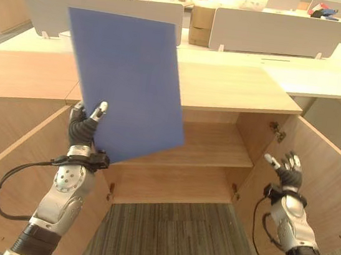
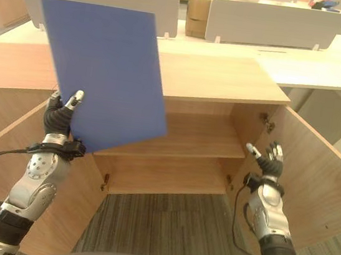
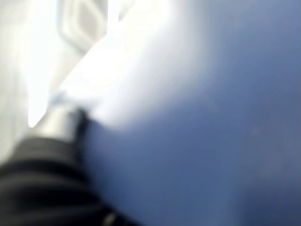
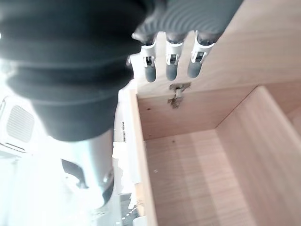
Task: Put the empty folder in the office cabinet
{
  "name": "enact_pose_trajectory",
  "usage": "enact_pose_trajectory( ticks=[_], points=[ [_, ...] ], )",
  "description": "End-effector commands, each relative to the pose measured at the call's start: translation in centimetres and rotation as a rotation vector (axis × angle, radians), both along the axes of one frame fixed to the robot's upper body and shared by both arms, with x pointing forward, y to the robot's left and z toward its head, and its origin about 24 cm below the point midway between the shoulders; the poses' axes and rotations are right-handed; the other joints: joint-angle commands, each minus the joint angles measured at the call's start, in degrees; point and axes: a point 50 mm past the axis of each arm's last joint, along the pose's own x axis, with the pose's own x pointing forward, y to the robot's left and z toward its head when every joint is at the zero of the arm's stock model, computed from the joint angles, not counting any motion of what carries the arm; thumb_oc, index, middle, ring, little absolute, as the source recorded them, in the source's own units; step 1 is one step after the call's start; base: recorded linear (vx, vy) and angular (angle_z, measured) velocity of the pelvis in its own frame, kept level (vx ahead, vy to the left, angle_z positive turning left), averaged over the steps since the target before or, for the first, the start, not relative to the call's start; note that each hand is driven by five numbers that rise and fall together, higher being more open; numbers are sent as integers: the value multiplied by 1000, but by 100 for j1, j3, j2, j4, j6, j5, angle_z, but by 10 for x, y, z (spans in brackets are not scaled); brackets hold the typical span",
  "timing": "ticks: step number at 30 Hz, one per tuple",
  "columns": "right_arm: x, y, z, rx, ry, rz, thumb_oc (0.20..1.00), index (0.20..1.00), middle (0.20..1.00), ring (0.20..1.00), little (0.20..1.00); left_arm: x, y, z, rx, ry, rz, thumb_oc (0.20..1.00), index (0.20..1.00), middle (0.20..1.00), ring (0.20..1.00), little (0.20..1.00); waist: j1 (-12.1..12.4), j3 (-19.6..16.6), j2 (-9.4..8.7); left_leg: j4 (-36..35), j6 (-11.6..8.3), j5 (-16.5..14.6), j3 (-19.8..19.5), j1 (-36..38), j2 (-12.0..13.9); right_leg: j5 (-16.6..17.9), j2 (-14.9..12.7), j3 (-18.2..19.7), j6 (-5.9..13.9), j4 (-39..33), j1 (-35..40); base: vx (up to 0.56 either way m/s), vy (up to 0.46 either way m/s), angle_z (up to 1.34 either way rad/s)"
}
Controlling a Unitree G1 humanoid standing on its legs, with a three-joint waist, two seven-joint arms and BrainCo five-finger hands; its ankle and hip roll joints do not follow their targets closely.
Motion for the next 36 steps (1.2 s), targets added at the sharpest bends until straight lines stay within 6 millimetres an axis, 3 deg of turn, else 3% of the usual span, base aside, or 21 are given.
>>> enact_pose_trajectory(
  ticks=[1,2,3,9,11,13,14,15,17,20,26,30,36],
  points=[
    [24,13,56,95,-267,97,1000,1000,1000,1000,1000,10,-14,37,-29,-162,-123,200,200,200,200,200,120,-69,-159,7,-438,-618,61,219,431,-210,-349,-141,451,68,27,0,0,0],
    [24,13,56,95,-267,97,1000,1000,1000,1000,1000,10,-14,37,-29,-162,-123,200,200,200,200,200,120,-69,-159,7,-438,-618,61,219,431,-210,-350,-142,451,68,28,0,0,0],
    [27,37,61,175,-303,193,1000,1000,1000,1000,1000,10,-21,39,-52,-161,-173,200,200,200,200,200,148,-55,-171,7,-438,-613,62,212,430,-201,-349,-143,449,69,15,0,0,0],
    [30,111,85,293,-387,493,1000,1000,1000,1000,1000,3,-45,47,-89,-186,-307,200,200,200,200,200,216,-31,-202,7,-440,-599,75,192,431,-153,-361,-129,436,35,-12,0,0,0],
    [29,120,88,290,-397,533,1000,1000,1000,1000,1000,3,-46,47,-91,-183,-318,200,200,200,200,200,226,-32,-206,7,-439,-598,74,190,432,-150,-363,-125,433,32,-15,0,0,0],
    [26,145,95,278,-407,648,1000,1000,1000,1000,1000,-1,-53,47,-112,-177,-370,200,200,200,200,200,275,-23,-220,7,-439,-594,69,170,434,-136,-378,-124,435,15,-28,0,0,0],
    [26,145,95,279,-407,648,1000,1000,1000,1000,1000,-1,-53,47,-112,-177,-370,200,200,200,200,200,273,-22,-220,7,-439,-594,69,170,434,-136,-378,-124,435,15,-28,0,0,0],
    [26,162,95,290,-395,702,1000,1000,1000,1000,1000,-3,-58,47,-122,-178,-398,200,200,200,200,200,312,-19,-226,7,-438,-588,59,158,428,-125,-391,-133,434,10,-34,0,0,0],
    [25,174,98,296,-394,742,1000,1000,1000,1000,1000,-5,-62,48,-127,-180,-420,200,200,200,200,200,360,-8,-228,7,-435,-578,48,141,425,-122,-399,-139,433,9,-42,0,0,0],
    [20,186,101,303,-407,794,1000,1000,1000,1000,1000,-6,-64,46,-135,-169,-437,200,200,200,200,200,408,-6,-232,7,-434,-566,29,106,412,-117,-417,-151,436,3,-61,0,0,0],
    [18,186,103,303,-422,810,1000,1000,1000,1000,1000,-8,-63,44,-129,-161,-441,200,200,200,200,200,452,-14,-253,7,-425,-570,9,78,395,-120,-434,-190,449,-1,-71,1,2,1],
    [19,167,101,320,-435,728,1000,1000,1000,1000,1000,-8,-60,43,-123,-162,-429,200,200,200,200,200,468,-7,-281,7,-406,-592,3,56,375,-109,-464,-222,478,7,-93,0,0,0],
    [20,156,104,358,-467,654,1000,1000,1000,1000,1000,-7,-58,41,-126,-155,-400,200,200,200,200,200,446,-9,-299,7,-379,-627,31,51,366,-101,-484,-187,490,11,-118,0,0,0]
  ],
)
